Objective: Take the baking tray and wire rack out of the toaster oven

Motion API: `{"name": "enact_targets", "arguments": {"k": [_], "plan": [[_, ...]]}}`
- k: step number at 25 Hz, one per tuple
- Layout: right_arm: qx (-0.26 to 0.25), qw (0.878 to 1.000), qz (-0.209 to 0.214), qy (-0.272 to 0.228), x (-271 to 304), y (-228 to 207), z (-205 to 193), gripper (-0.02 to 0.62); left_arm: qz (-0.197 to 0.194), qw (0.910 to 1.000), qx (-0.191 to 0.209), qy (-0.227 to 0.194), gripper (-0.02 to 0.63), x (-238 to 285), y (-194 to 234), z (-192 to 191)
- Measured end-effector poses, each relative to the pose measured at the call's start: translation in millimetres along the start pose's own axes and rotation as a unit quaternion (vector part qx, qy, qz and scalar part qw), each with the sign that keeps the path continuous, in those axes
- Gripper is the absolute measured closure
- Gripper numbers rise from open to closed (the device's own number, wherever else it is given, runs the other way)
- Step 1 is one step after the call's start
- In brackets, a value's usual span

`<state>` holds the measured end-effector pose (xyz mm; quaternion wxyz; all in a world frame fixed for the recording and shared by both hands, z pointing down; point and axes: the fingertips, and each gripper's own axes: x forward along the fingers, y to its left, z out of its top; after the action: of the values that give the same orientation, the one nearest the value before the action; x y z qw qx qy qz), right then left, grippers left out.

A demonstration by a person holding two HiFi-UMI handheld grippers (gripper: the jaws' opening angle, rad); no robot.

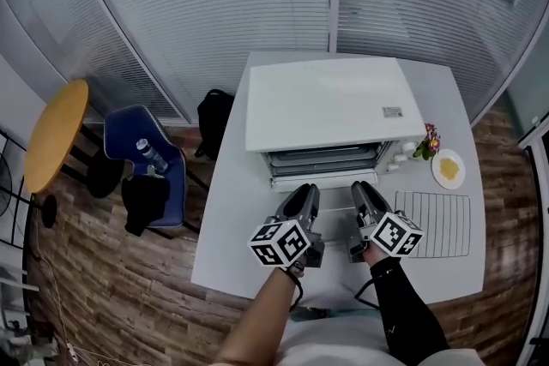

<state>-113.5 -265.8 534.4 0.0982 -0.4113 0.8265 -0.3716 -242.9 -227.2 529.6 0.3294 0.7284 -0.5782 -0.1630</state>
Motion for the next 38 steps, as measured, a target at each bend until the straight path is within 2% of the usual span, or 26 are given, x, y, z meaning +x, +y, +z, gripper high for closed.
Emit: {"name": "enact_targets", "arguments": {"k": [3, 6, 9, 11, 13, 19, 27, 31, 32, 36, 38], "plan": [[0.098, 0.995, 0.011, 0.002, 19, -12, -13, 0.479, 0.004, 0.9963, -0.086, -0.007, 0.522, 12, 28, -2], [0.161, 0.987, 0.008, -0.007, 32, -28, -16, 0.479, 0.004, 0.9875, -0.157, -0.015, 0.522, 24, 46, -5], [0.205, 0.979, 0.005, -0.021, 49, -41, -13, 0.477, 0.001, 0.9733, -0.227, -0.033, 0.515, 36, 60, -7], [0.212, 0.977, 0.002, -0.023, 60, -47, -14, 0.478, 0.003, 0.9596, -0.276, -0.053, 0.509, 44, 72, -8], [0.226, 0.974, -0.004, -0.026, 67, -54, -16, 0.477, 0.006, 0.9494, -0.307, -0.067, 0.506, 51, 81, -9], [0.297, 0.953, -0.021, -0.046, 82, -82, -21, 0.477, 0.028, 0.9341, -0.349, -0.068, 0.492, 75, 102, -23], [0.316, 0.947, -0.028, -0.042, 107, -90, -24, 0.477, 0.043, 0.9263, -0.366, -0.077, 0.468, 90, 123, -17], [0.319, 0.947, -0.02, -0.041, 118, -90, -22, 0.481, 0.045, 0.928, -0.363, -0.07, 0.472, 101, 128, -16], [0.321, 0.946, -0.015, -0.044, 118, -88, -21, 0.531, 0.041, 0.9266, -0.367, -0.071, 0.48, 102, 128, -15], [0.341, 0.939, -0.006, -0.056, 115, -88, -21, 0.543, 0.034, 0.9142, -0.395, -0.083, 0.492, 99, 128, -18], [0.344, 0.937, -0.008, -0.059, 114, -89, -22, 0.546, 0.034, 0.912, -0.4, -0.083, 0.494, 98, 128, -20]]}}
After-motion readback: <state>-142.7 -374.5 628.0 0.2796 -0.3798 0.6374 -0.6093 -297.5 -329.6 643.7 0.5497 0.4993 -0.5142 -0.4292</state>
